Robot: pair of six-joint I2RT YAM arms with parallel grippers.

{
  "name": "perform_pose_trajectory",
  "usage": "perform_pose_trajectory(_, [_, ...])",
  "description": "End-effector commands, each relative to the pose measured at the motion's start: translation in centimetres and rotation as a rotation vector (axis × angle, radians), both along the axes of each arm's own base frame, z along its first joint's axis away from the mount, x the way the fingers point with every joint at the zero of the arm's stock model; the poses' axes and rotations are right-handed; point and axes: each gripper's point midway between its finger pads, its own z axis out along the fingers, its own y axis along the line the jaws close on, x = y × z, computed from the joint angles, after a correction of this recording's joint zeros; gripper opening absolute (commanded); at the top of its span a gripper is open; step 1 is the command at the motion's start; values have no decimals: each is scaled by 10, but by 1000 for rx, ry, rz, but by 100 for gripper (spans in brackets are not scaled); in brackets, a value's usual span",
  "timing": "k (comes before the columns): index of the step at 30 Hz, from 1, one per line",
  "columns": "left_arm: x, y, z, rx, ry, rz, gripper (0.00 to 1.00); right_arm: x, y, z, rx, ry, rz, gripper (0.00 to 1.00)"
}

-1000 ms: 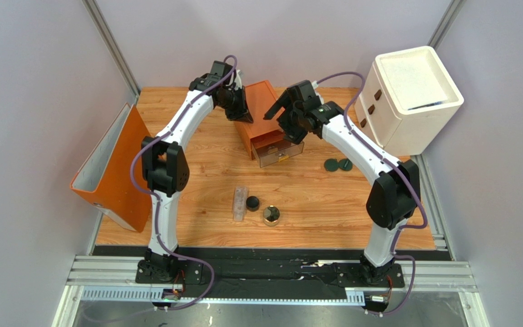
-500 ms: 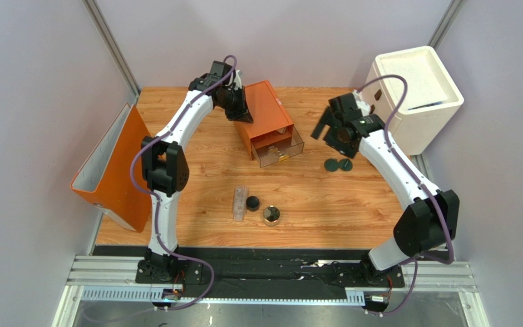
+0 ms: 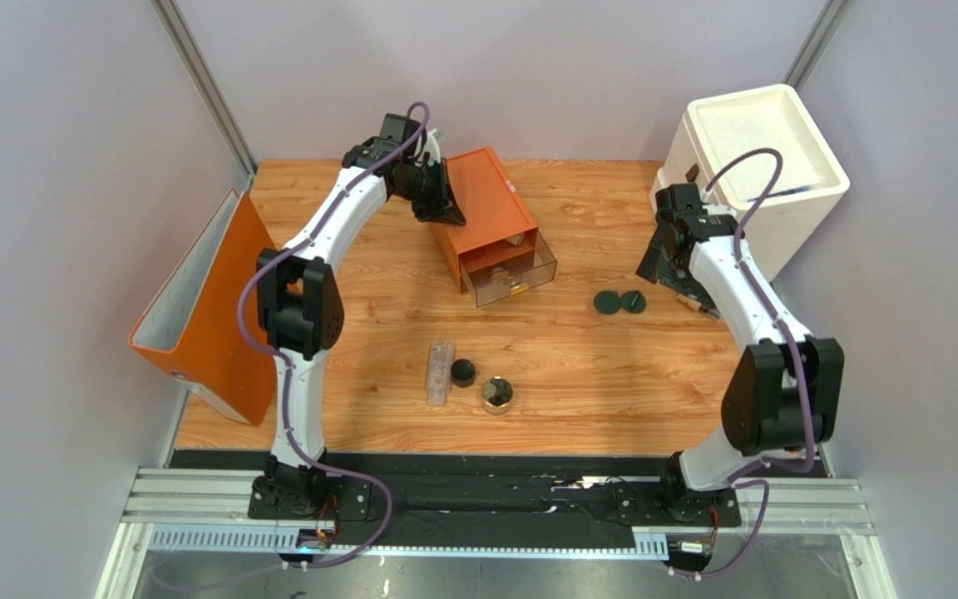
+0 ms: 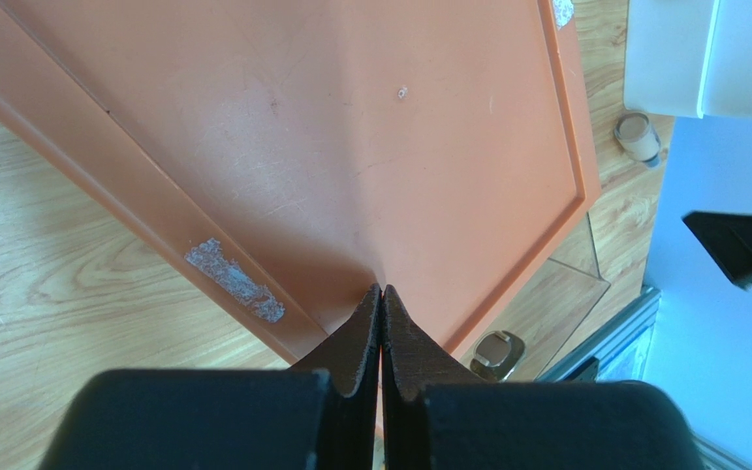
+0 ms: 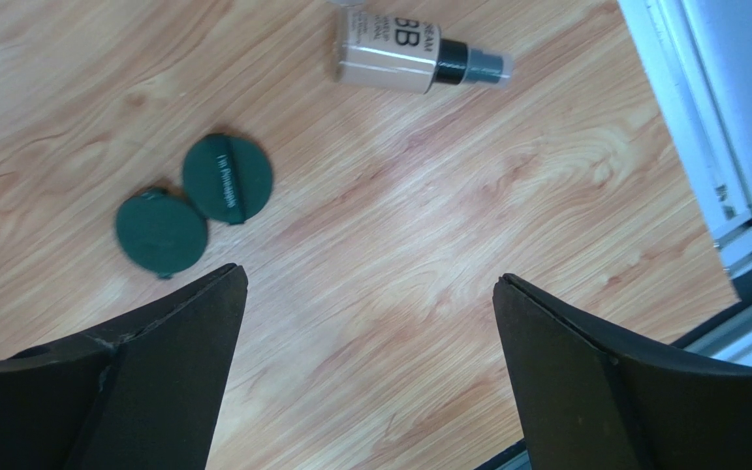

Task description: Organize the makeup

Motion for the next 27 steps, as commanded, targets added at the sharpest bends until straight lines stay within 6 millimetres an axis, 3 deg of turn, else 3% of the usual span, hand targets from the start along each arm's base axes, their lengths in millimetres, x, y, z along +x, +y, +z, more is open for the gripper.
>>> perform_pose_trajectory(1, [-24,17,-57,126,152,-10,0,9,-28,-6,-178,106,57,100])
perform_pose_trajectory(9, [-23,17,-60,128,154,-9,0,14,-45,-20,-309,101,116,100])
perform_pose_trajectory(17, [-23,16,-65,127,165,-14,0,9,-57,-49,-407,147,219,100])
perform_pose_trajectory(27, [-25,14,-71,124,180,-26,0,34,-58,-78,-463,154,330,100])
